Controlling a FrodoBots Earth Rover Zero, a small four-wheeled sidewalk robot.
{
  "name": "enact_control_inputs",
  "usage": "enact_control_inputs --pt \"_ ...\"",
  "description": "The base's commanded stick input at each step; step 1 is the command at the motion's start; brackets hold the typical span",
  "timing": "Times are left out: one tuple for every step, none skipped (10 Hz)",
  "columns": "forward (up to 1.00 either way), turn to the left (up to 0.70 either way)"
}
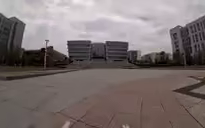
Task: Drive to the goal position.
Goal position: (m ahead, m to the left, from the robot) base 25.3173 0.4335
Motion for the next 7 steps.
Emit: enact_control_inputs --pt "0.7 0.0" --pt "0.7 0.0" --pt "0.7 0.0" --pt "0.7 0.0" --pt "0.7 0.0" --pt "0.7 0.0" --pt "0.7 0.0"
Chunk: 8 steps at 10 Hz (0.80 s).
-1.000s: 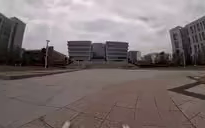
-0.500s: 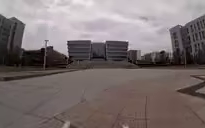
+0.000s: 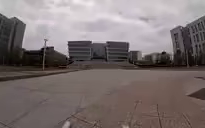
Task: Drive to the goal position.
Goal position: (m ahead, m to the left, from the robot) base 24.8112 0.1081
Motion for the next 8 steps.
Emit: enact_control_inputs --pt "0.7 0.0" --pt "0.7 0.0" --pt "0.7 0.0" --pt "0.7 0.0" --pt "0.7 0.0" --pt "0.7 0.0" --pt "0.7 0.0" --pt "0.7 0.0"
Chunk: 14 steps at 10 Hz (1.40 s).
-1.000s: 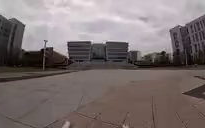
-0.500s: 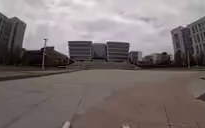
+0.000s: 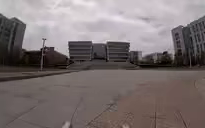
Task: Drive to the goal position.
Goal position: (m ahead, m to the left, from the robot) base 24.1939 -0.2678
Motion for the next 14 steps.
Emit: enact_control_inputs --pt "0.7 0.0" --pt "0.7 0.0" --pt "0.7 0.0" --pt "0.7 0.0" --pt "0.7 0.0" --pt "0.7 0.0" --pt "0.7 0.0" --pt "0.7 0.0" --pt "0.7 0.0" --pt "0.7 0.0" --pt "0.7 0.0" --pt "0.7 0.0" --pt "0.7 0.0" --pt "0.7 0.0"
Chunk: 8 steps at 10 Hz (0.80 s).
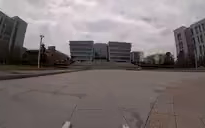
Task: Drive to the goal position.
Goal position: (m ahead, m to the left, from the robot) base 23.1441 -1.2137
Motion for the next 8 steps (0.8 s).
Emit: enact_control_inputs --pt "0.7 0.0" --pt "0.7 0.0" --pt "0.7 0.0" --pt "0.7 0.0" --pt "0.7 0.0" --pt "0.7 0.0" --pt "0.7 0.0" --pt "0.7 0.0"
